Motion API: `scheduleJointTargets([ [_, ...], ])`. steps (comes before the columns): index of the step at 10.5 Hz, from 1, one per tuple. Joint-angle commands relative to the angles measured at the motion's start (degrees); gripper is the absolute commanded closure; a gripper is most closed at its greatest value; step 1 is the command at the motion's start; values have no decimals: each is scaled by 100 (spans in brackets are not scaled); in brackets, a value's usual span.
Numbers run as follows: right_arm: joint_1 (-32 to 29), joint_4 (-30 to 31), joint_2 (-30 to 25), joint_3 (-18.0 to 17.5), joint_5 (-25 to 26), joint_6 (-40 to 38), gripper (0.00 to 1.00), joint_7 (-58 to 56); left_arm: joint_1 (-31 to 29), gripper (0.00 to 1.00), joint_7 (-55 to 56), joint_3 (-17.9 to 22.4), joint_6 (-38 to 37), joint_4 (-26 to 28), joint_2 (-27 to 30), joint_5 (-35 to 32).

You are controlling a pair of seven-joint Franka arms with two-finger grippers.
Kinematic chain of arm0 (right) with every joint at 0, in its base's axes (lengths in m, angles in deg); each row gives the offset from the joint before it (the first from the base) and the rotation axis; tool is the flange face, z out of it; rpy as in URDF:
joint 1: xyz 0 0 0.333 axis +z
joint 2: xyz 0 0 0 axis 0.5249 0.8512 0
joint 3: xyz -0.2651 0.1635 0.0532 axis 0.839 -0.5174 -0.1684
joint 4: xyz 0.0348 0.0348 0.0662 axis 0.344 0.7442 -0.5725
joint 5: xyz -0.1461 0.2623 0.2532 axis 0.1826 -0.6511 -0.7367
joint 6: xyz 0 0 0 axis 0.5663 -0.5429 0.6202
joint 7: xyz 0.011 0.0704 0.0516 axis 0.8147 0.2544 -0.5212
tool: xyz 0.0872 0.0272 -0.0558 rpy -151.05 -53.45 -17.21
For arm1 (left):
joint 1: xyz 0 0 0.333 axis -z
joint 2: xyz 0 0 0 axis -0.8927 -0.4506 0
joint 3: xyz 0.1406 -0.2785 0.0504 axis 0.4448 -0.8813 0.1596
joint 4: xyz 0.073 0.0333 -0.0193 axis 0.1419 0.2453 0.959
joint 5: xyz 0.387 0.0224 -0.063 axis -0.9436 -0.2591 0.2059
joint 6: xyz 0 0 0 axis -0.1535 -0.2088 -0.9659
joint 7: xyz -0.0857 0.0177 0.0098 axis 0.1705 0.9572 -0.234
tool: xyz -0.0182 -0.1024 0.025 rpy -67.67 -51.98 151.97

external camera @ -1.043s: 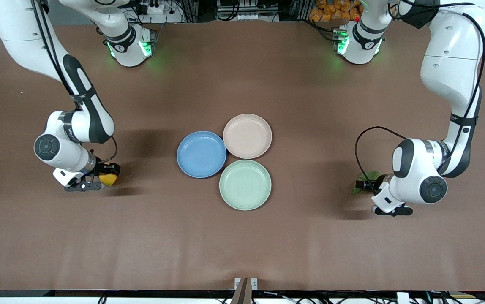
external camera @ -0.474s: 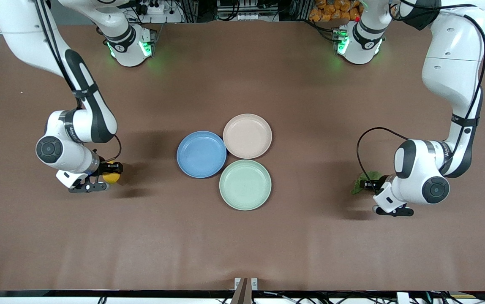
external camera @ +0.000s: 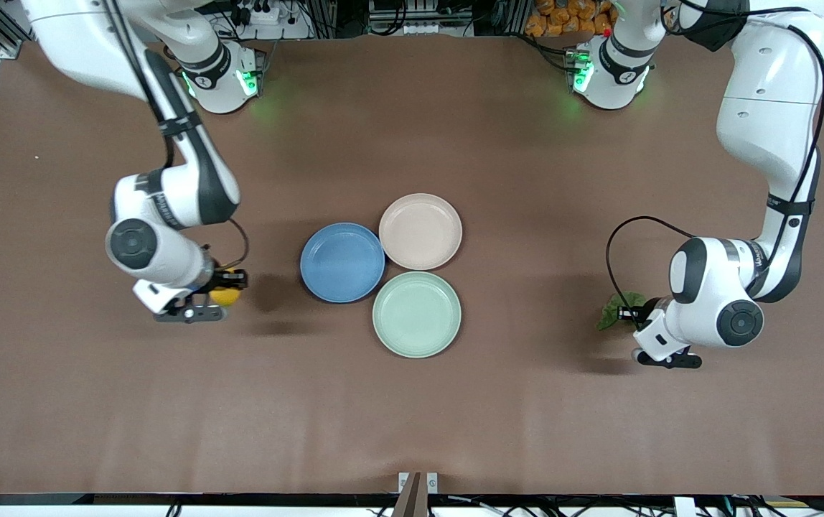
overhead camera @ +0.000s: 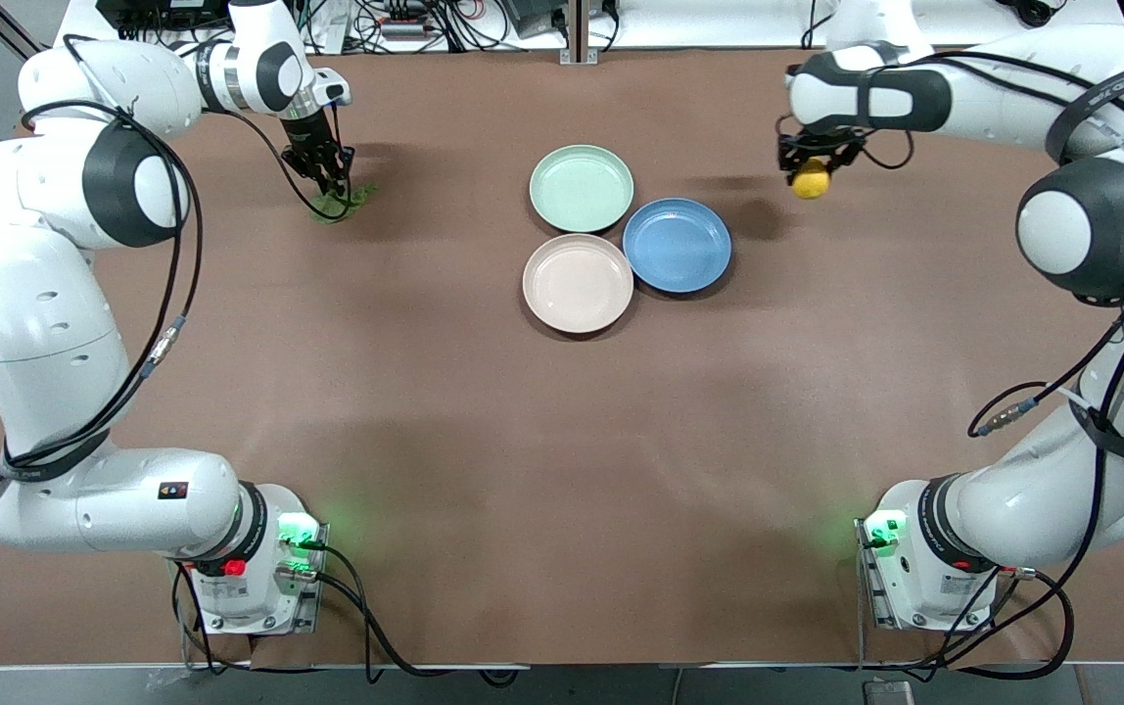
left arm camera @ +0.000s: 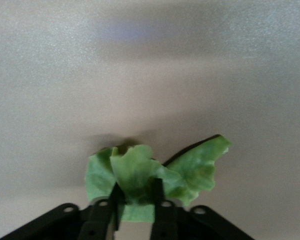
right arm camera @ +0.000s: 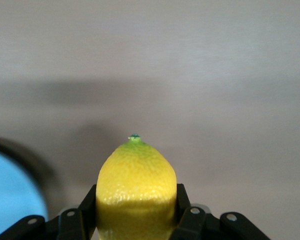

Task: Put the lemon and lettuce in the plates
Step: 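Carry the lemon onto the blue plate while the left gripper carries lettuce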

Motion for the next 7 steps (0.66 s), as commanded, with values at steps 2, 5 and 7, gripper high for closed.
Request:
scheduleJointTargets([
  [2, 713, -106, 1, 19, -97, -91, 100, 1013, -21, 100, -157, -12, -3, -29, 87, -127],
  [5, 1232, -167, 45, -25, -97, -74, 100, 1699, 84, 100, 26, -38, -668, -108, 586, 13],
  [7, 1487, -167, 98, -34, -106, -39, 100, 2043, 102, 100, 254, -212, -1012, -117, 745, 363],
])
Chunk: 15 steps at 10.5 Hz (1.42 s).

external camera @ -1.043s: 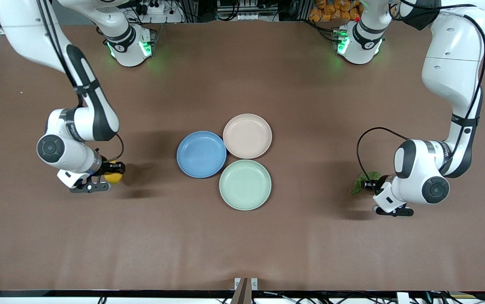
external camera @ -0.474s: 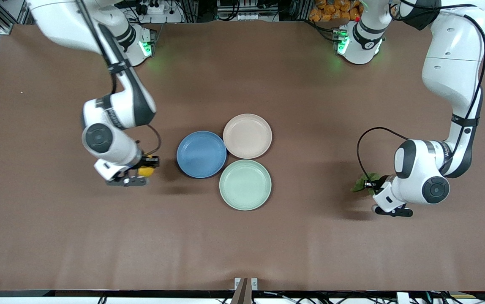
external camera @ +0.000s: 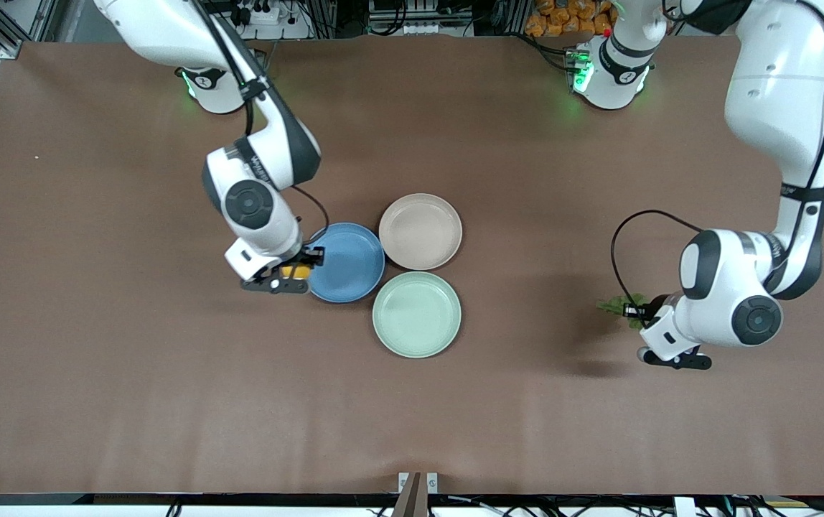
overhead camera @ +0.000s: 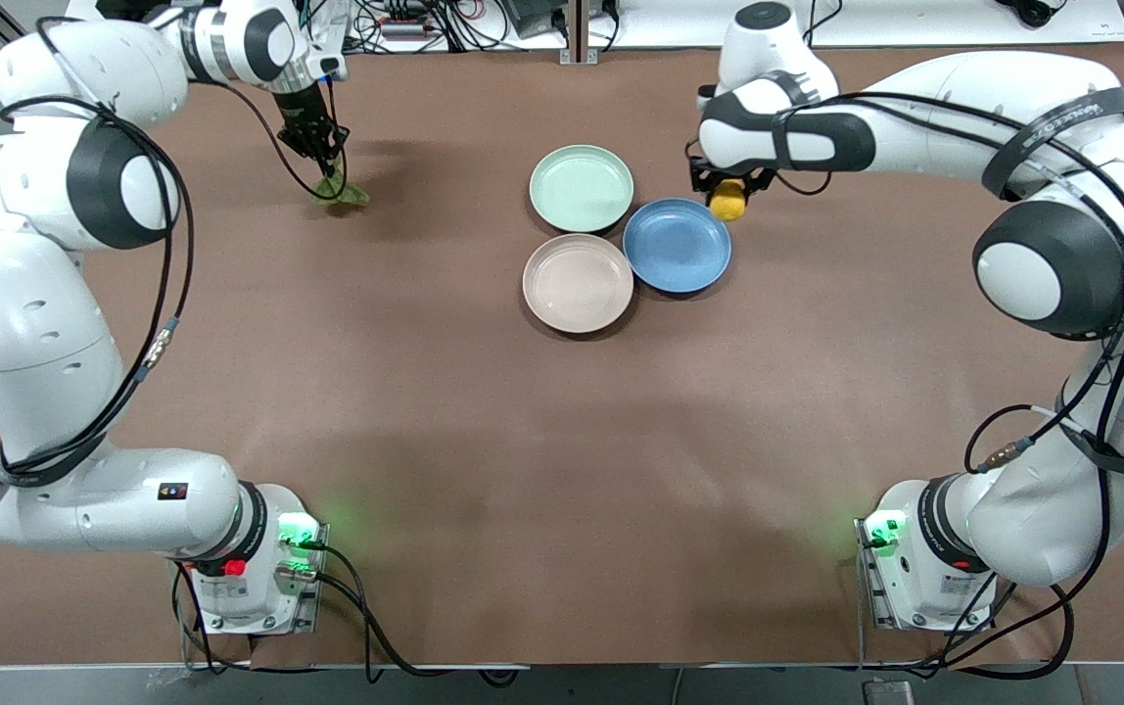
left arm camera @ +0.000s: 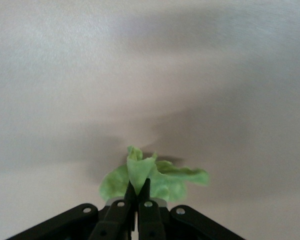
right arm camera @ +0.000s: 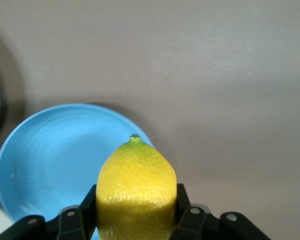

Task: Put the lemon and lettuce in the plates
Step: 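Carry the lemon onto the blue plate while the left gripper carries lettuce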

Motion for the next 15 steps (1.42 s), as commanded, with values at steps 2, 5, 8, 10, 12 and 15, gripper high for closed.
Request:
scheduleJointTargets([
  [2, 347, -97, 328, -20, -94, 292, 100, 499, 42, 100, 962, -524, -597, 97, 381, 289],
  [5, 620, -97, 680, -11, -559, 1048, 100, 509, 7, 100, 2131, -1281, -1099, 105, 514, 613],
  [8, 647, -97, 821, -11, -560, 1164, 54, 509, 138, 100, 3503, -1748, -1047, 97, 497, 1132],
  [10, 550, -114, 708, 6, -569, 1085, 0, 632, 340, 100, 4241, -1757, -663, 105, 426, 1569],
  [12, 384, -429, 323, 120, -560, 553, 0, 606, 655, 100, 4761, -1757, -424, 97, 365, 1853],
  [15, -274, -2024, 66, 129, -551, -1684, 0, 579, 1279, 100, 5439, -1757, 208, 105, 190, 1871],
])
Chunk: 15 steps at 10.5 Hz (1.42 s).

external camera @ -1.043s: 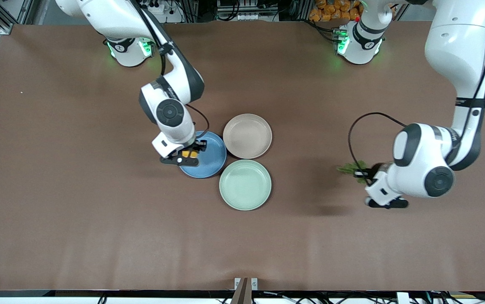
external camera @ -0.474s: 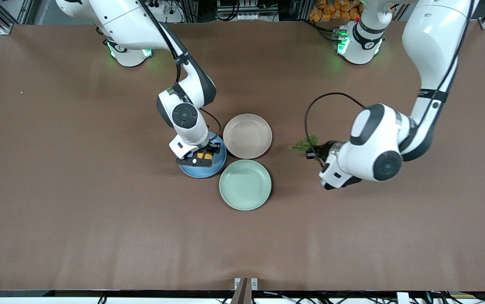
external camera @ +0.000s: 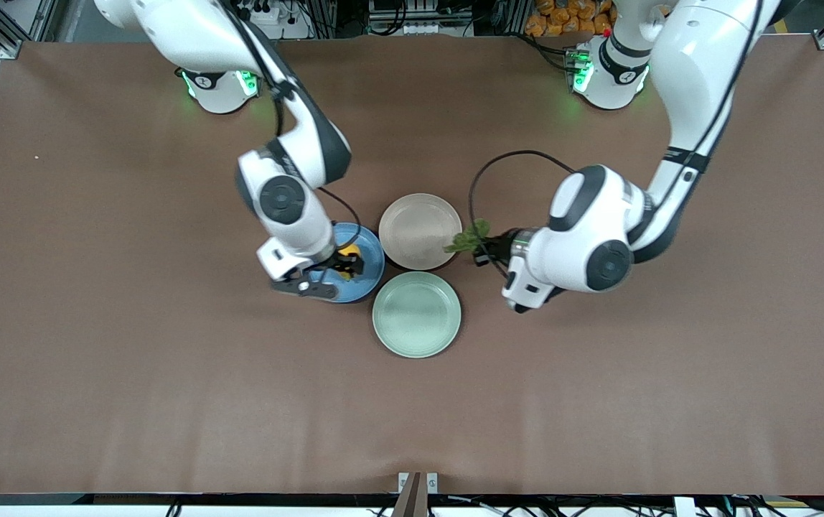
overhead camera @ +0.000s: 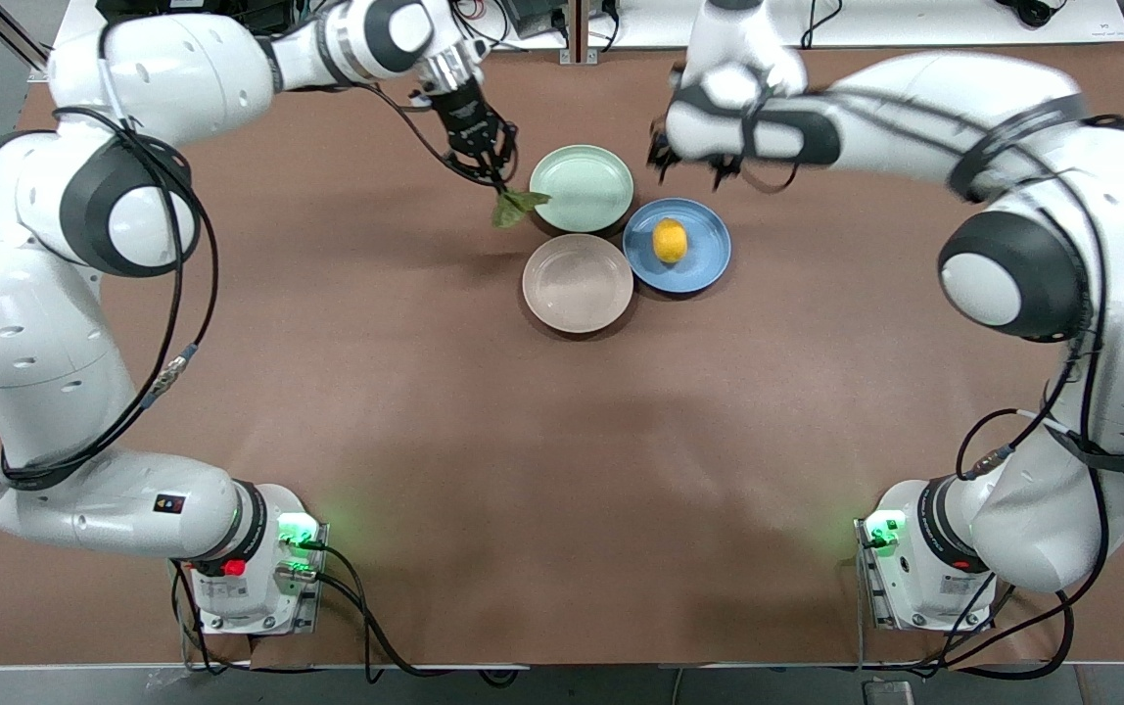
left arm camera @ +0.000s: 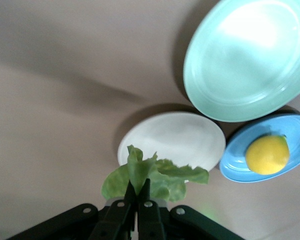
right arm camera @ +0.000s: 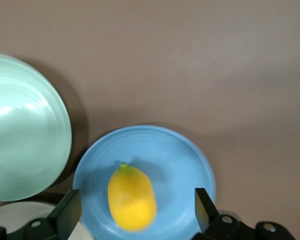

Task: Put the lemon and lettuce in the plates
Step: 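Carry the lemon onto the blue plate while the left gripper carries lettuce, then release the lemon and withdraw the right gripper while the left lowers lettuce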

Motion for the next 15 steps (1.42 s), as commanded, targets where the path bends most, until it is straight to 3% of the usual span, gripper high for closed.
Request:
scheduleJointTargets([
  [1, -620, -1184, -197, -64, -129, -1450, 0, -5, 507, 100, 452, 33, 418, 24, -137, 139],
  [5, -1228, -1294, -1118, -55, -68, -1672, 0, -32, 1053, 100, 498, 121, 708, 104, -427, 8],
  [9, -1764, -1320, -1585, 68, 37, -1797, 0, -521, 1221, 100, 674, 130, 797, 174, -533, -2],
  [10, -1870, -1320, -1751, 155, 247, -1797, 0, -967, 1282, 88, 691, 208, 797, 191, -551, -106],
  [11, -1888, -1259, -1823, 286, 292, -1797, 0, -1433, 1291, 33, 700, 235, 788, 235, -542, -316],
  [12, -2089, -1146, -1928, 288, 284, -1797, 0, -1925, 1335, 12, 700, 244, 797, 235, -568, -361],
  [13, -2247, -997, -2068, 270, 275, -1866, 0, -2356, 1327, 0, 674, 253, 806, 218, -577, -449],
  [15, -2528, -654, -2341, 244, 284, -2113, 0, -3121, 1248, 0, 577, 253, 797, 157, -534, -467],
])
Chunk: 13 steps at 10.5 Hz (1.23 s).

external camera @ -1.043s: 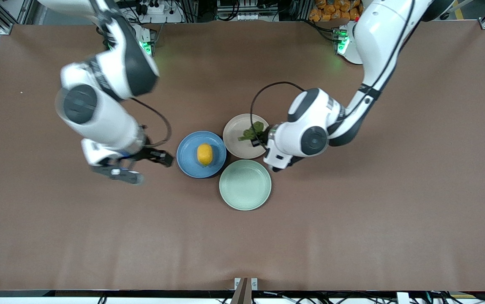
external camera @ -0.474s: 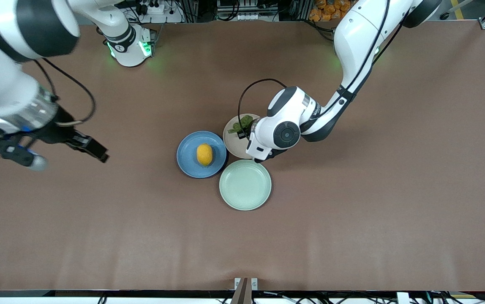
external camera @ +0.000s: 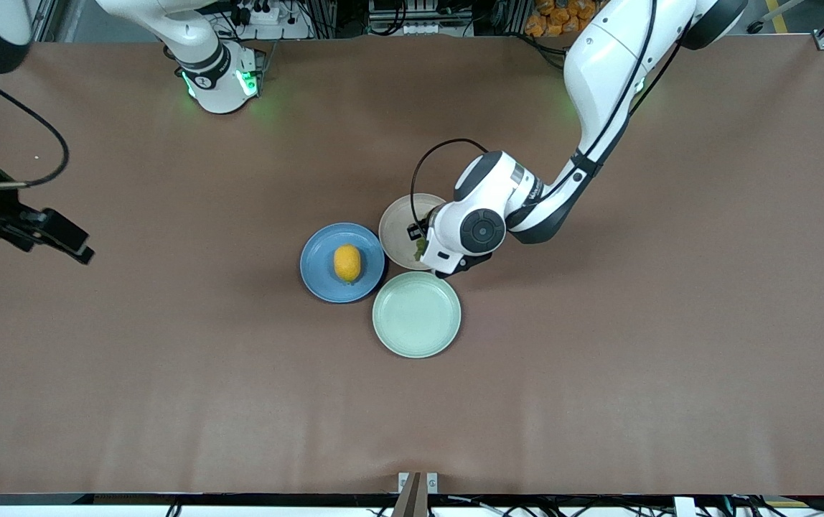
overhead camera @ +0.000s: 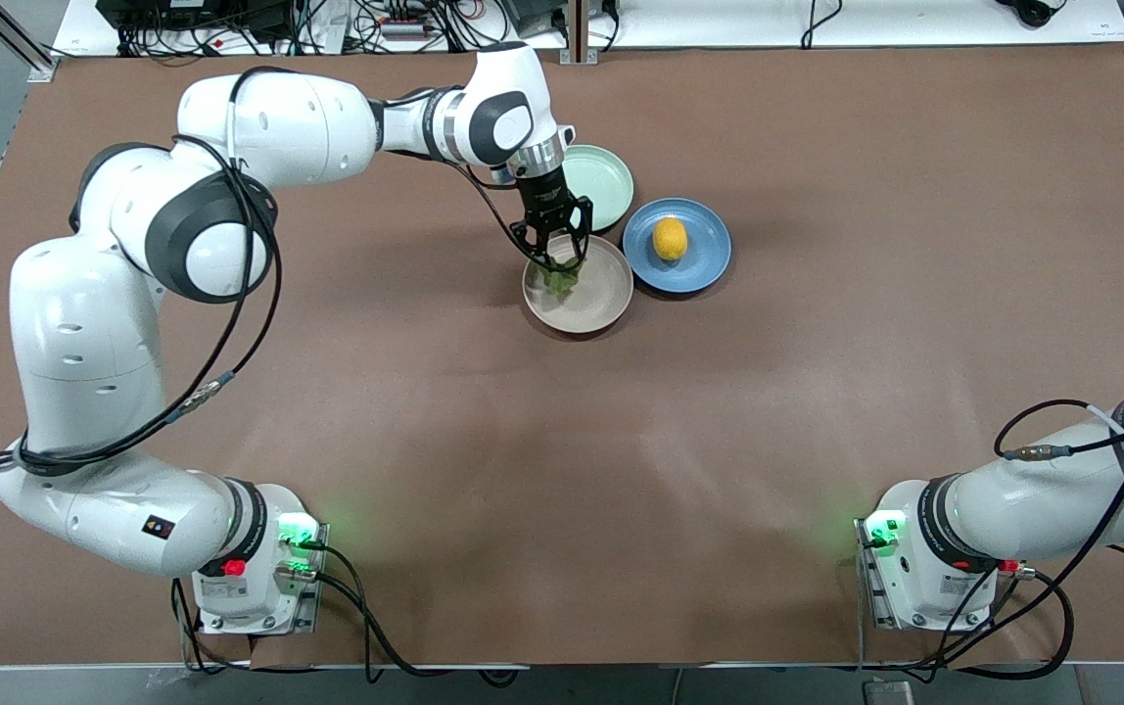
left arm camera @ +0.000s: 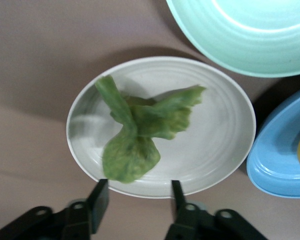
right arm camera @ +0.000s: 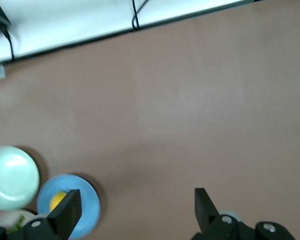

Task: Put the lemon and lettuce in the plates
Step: 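Release the lettuce on the beige plate and lift the left gripper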

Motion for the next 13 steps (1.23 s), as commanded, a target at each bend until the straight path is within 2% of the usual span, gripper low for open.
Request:
scheduleJointTargets([
  [1, -302, 621, -506, -236, 148, -43, 0, -742, -80, 0, -14, 48, 30, -88, 134, -181],
  [4, -724, 877, -770, -605, 473, -139, 0, -1368, -415, 0, -749, 39, -101, -176, 607, -751],
  [6, -944, 903, -841, -781, 500, -202, 0, -1474, -844, 0, -1173, 39, -338, -194, 942, -954],
  [8, -1006, 999, -929, -799, 500, -237, 0, -1510, -1318, 0, -1578, 39, -444, -263, 1311, -1217],
  [11, -1103, 1018, -1000, -791, 500, -263, 0, -1711, -1846, 0, -1999, 39, -769, -281, 1786, -1998],
  [13, -1138, 1018, -991, -791, 500, -281, 0, -1773, -2399, 0, -2814, 31, -875, -281, 1919, -2089],
])
